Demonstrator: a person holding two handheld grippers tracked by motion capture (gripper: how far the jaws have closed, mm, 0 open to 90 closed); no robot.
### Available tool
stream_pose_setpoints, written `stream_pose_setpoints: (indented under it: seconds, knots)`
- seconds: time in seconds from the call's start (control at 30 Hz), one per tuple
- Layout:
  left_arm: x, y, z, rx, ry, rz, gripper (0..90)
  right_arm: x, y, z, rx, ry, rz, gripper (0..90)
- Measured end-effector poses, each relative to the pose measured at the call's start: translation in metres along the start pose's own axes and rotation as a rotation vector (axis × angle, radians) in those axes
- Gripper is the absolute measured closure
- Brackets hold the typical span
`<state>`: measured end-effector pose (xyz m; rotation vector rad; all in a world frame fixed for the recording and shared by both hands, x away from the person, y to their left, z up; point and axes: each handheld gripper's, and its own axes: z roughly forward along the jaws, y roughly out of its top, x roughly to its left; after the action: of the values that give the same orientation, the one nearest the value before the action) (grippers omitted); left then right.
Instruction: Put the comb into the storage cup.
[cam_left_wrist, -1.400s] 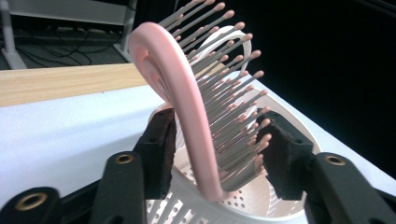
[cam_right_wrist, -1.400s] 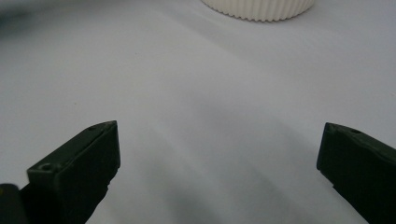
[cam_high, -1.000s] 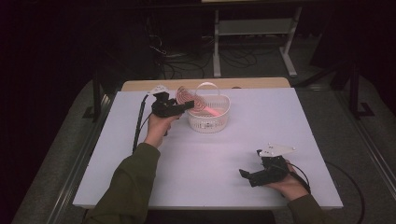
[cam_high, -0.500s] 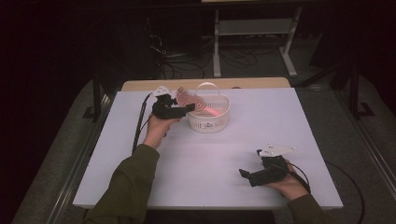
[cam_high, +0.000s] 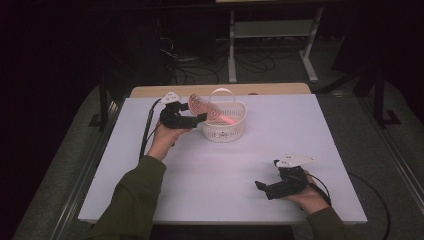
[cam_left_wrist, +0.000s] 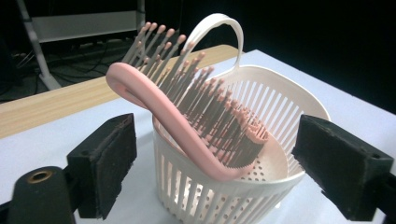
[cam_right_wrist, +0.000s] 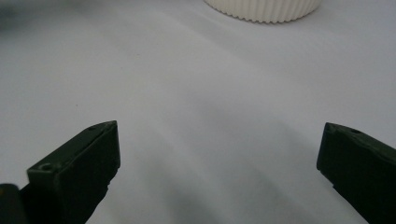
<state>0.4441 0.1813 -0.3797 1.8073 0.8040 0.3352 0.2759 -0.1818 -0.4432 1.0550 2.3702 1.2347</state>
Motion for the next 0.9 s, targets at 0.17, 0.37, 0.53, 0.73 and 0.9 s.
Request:
stream_pose_setpoints:
  seconds: [0.17,0.37,0.53,0.73,0.9]
  knots:
    - [-0.004,0.0,-0.003,0.014,0.013,0.029,10.7,-0.001,-0.001,-0.001,-0.002,-0.001,0.004,0.0]
    - [-0.009,-0.001,-0.008,0.027,0.023,0.057,10.1,-0.001,0.0,-0.001,-0.004,-0.003,0.005,0.0]
    - [-0.012,-0.003,-0.012,0.041,0.023,0.071,9.9,-0.001,0.0,-0.002,-0.005,-0.006,0.009,0.0]
    - [-0.013,-0.009,-0.021,0.055,0.021,0.084,9.4,-0.001,-0.001,-0.003,-0.004,-0.01,0.012,0.0]
    - [-0.014,-0.015,-0.03,0.066,0.019,0.095,9.3,0.0,-0.002,-0.004,-0.005,-0.013,0.012,0.0]
